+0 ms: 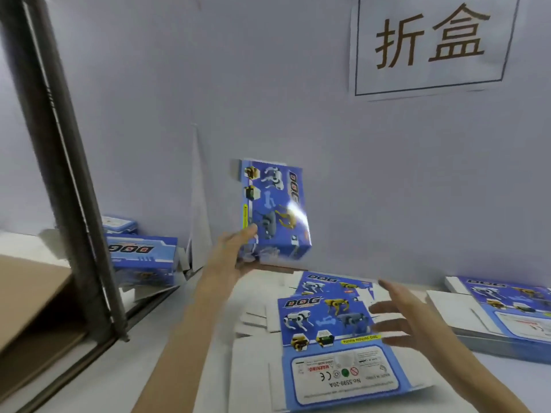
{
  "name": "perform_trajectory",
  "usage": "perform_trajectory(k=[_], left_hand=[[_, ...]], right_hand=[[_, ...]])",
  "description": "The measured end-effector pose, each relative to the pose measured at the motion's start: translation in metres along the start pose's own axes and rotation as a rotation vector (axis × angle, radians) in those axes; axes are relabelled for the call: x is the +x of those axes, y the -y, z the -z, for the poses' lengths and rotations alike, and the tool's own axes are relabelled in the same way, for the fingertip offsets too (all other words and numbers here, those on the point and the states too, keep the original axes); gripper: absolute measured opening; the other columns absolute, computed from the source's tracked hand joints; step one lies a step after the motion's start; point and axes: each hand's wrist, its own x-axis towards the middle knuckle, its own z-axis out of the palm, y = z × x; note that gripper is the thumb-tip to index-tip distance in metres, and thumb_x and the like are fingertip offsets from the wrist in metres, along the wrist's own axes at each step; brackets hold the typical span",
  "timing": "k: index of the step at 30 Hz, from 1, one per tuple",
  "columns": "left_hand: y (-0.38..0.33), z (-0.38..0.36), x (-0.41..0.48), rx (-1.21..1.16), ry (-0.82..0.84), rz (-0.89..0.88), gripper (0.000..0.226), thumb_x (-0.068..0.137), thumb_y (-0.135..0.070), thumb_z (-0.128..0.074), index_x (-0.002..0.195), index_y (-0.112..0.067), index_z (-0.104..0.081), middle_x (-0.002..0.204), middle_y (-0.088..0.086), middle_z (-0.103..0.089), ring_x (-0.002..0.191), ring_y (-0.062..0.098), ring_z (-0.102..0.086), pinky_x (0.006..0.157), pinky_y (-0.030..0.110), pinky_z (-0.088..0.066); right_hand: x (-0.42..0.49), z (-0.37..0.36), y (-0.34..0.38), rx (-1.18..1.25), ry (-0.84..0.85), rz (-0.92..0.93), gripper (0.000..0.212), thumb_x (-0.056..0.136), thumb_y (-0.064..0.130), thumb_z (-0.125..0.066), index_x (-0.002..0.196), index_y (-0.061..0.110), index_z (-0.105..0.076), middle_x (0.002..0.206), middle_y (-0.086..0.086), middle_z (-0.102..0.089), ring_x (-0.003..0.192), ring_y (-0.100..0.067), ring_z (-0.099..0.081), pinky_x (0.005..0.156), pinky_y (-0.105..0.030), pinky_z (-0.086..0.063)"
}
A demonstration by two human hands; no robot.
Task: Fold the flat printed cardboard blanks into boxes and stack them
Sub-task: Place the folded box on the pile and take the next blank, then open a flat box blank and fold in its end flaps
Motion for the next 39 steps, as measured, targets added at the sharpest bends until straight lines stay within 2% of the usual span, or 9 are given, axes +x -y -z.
perform_trajectory(k=[3, 6, 11, 14, 24, 30, 33, 36, 39], left_hand=[[-0.025, 0.022, 0.022, 0.268, -0.346, -0.243, 0.053, 0.100, -0.025, -0.046, 0.148, -0.013, -0.026, 0.147, 0.007, -0.039, 0.132, 0.016, -0.043, 0.095, 0.011, -0.036], [-0.022, 0.003, 0.019, 0.115, -0.280, -0.386, 0.070, 0.098, -0.021, -0.051, 0.152, -0.016, -0.007, 0.156, -0.001, -0.020, 0.143, 0.015, -0.022, 0.110, 0.014, -0.023], [0.081, -0.056, -0.039, 0.915, 0.693, -0.204, 0.056, 0.089, -0.051, -0.056, 0.136, -0.023, -0.048, 0.138, -0.004, -0.047, 0.127, 0.014, -0.042, 0.104, 0.033, -0.037], [0.135, -0.073, -0.064, 1.412, 0.946, -0.197, 0.087, 0.085, -0.066, -0.050, 0.152, -0.032, -0.006, 0.161, 0.000, 0.006, 0.147, 0.022, 0.009, 0.114, 0.057, 0.004], [0.153, -0.077, -0.090, 1.725, 0.867, -0.499, 0.059, 0.104, -0.020, -0.029, 0.151, -0.008, 0.005, 0.160, 0.014, 0.007, 0.147, 0.032, 0.005, 0.119, 0.041, 0.000], [0.122, -0.067, -0.077, 1.592, 0.742, -0.654, 0.047, 0.103, -0.020, -0.029, 0.150, -0.015, -0.022, 0.154, 0.006, -0.032, 0.138, 0.021, -0.033, 0.103, 0.035, -0.035], [0.090, -0.064, -0.067, 1.378, 0.522, -0.931, 0.034, 0.088, -0.018, -0.057, 0.121, -0.020, -0.063, 0.105, -0.006, -0.071, 0.083, 0.009, -0.067, 0.067, 0.020, -0.050], [0.057, -0.068, -0.052, 1.137, 0.387, -0.871, 0.030, 0.096, -0.020, -0.054, 0.125, -0.024, -0.063, 0.100, 0.000, -0.074, 0.079, 0.021, -0.067, 0.072, 0.025, -0.051], [0.033, -0.077, -0.043, 0.956, 0.274, -0.943, 0.027, 0.091, -0.017, -0.061, 0.116, -0.010, -0.069, 0.075, 0.008, -0.073, 0.053, 0.010, -0.052, 0.061, 0.003, -0.038]], right_hand=[[-0.006, -0.006, -0.005, -0.083, 0.086, 0.056, 0.037, 0.075, 0.058, -0.048, 0.107, 0.044, -0.059, 0.095, 0.003, -0.072, 0.079, -0.015, -0.072, 0.074, -0.036, -0.055], [-0.015, -0.013, -0.008, -0.221, 0.193, 0.087, 0.032, 0.082, 0.051, -0.052, 0.111, 0.043, -0.061, 0.098, 0.013, -0.071, 0.086, -0.004, -0.069, 0.081, -0.032, -0.054], [-0.013, -0.013, -0.025, -0.580, 0.133, 0.181, 0.024, 0.095, 0.030, -0.056, 0.119, 0.033, -0.061, 0.118, 0.017, -0.063, 0.106, 0.003, -0.056, 0.093, -0.018, -0.044], [-0.013, -0.010, -0.037, -0.927, 0.146, 0.241, 0.033, 0.099, 0.031, -0.047, 0.132, 0.032, -0.050, 0.136, 0.013, -0.050, 0.122, -0.001, -0.046, 0.098, -0.013, -0.033], [-0.022, 0.014, -0.054, -1.133, 0.253, 0.179, 0.040, 0.101, 0.042, -0.037, 0.140, 0.036, -0.044, 0.153, 0.013, -0.033, 0.137, -0.007, -0.033, 0.109, -0.019, -0.027], [-0.031, 0.023, -0.027, -1.141, 0.145, 0.281, 0.028, 0.099, 0.038, -0.039, 0.098, 0.020, -0.061, 0.102, 0.007, -0.066, 0.093, -0.015, -0.055, 0.081, -0.029, -0.042], [-0.034, 0.031, -0.010, -1.093, -0.141, 0.569, 0.024, 0.097, 0.023, -0.053, 0.118, 0.021, -0.065, 0.125, 0.005, -0.063, 0.121, -0.015, -0.052, 0.106, -0.027, -0.033], [-0.035, 0.037, 0.012, -0.835, -0.550, 0.753, 0.053, 0.086, 0.002, -0.065, 0.136, 0.012, -0.052, 0.146, -0.010, -0.045, 0.137, -0.026, -0.038, 0.111, -0.043, -0.030], [-0.032, 0.036, 0.029, -0.515, -0.666, 0.666, 0.063, 0.089, 0.002, -0.059, 0.146, 0.017, -0.036, 0.153, -0.004, -0.034, 0.141, -0.017, -0.031, 0.111, -0.027, -0.025]])
